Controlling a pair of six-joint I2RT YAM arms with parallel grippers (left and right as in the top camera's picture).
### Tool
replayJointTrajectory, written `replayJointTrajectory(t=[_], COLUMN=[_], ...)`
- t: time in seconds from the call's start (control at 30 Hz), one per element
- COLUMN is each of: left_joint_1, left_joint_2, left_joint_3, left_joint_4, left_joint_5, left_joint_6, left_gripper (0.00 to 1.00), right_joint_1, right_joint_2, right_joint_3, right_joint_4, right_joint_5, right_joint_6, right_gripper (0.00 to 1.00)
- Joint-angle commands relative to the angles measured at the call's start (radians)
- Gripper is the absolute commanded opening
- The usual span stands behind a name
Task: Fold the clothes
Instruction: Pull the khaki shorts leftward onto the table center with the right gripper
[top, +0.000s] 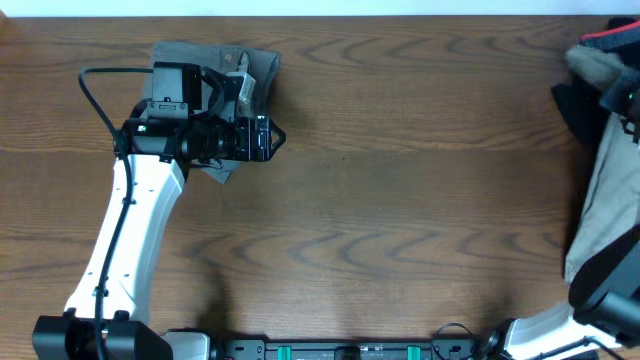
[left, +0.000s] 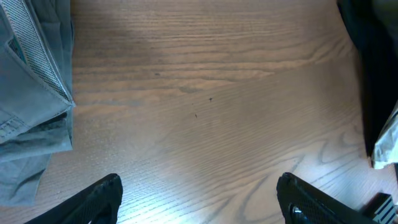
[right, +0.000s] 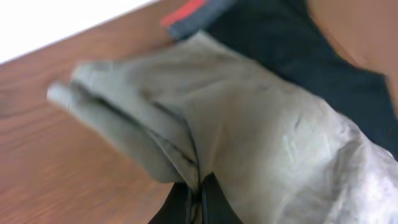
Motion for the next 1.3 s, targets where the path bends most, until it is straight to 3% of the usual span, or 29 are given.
replayJointTrajectory(t=[0.0, 0.13, 0.43, 0.6, 0.67, 0.7, 0.73, 0.8, 0.93, 1.07, 1.13, 1.27], left_joint_1=[-0.002, -0.002, 0.018, 0.058, 0.069, 0.073, 0.073, 0.073, 0.073, 0.066, 0.053, 0.006], left_joint_2=[0.008, 0.007, -0.029, -0.08, -0.094, -0.098, -0.101, -0.101, -0.097, -0.074, -0.048, 0.03], left_joint_3=[0.0, 0.0, 0.002, 0.003, 0.003, 0.003, 0.003, 0.003, 0.003, 0.003, 0.003, 0.003], left_joint_4=[0.008, 0.022, 0.028, 0.034, 0.037, 0.039, 0.039, 0.038, 0.039, 0.048, 0.05, 0.064], left_joint_5=[0.006, 0.006, 0.006, 0.006, 0.006, 0.006, 0.006, 0.007, 0.006, 0.007, 0.006, 0.006], left_joint_6=[0.001, 0.001, 0.001, 0.002, 0.002, 0.002, 0.002, 0.002, 0.003, 0.015, 0.033, 0.037], left_gripper=[0.81, 0.81, 0.81, 0.81, 0.81, 0.81, 0.81, 0.81, 0.82, 0.82, 0.81, 0.63], right_joint_1=[0.061, 0.164, 0.472, 0.677, 0.756, 0.784, 0.806, 0.848, 0.833, 0.74, 0.679, 0.606], right_joint_2=[-0.057, -0.055, 0.036, 0.116, 0.139, 0.14, 0.14, 0.134, 0.109, 0.091, 0.093, 0.13], right_joint_3=[0.008, 0.008, 0.007, 0.006, 0.006, 0.006, 0.006, 0.007, 0.008, 0.008, 0.008, 0.008], right_joint_4=[-0.002, -0.033, -0.135, -0.222, -0.268, -0.285, -0.296, -0.286, -0.2, -0.131, -0.118, -0.121], right_joint_5=[-0.247, -0.319, -0.252, -0.253, -0.251, -0.248, -0.237, -0.193, -0.151, -0.145, -0.153, -0.181], right_joint_6=[-0.071, -0.073, -0.13, -0.284, -0.414, -0.461, -0.489, -0.496, -0.392, -0.21, -0.09, 0.004], right_gripper=[0.01, 0.01, 0.01, 0.01, 0.06, 0.15, 0.23, 0.26, 0.29, 0.49, 0.48, 0.35])
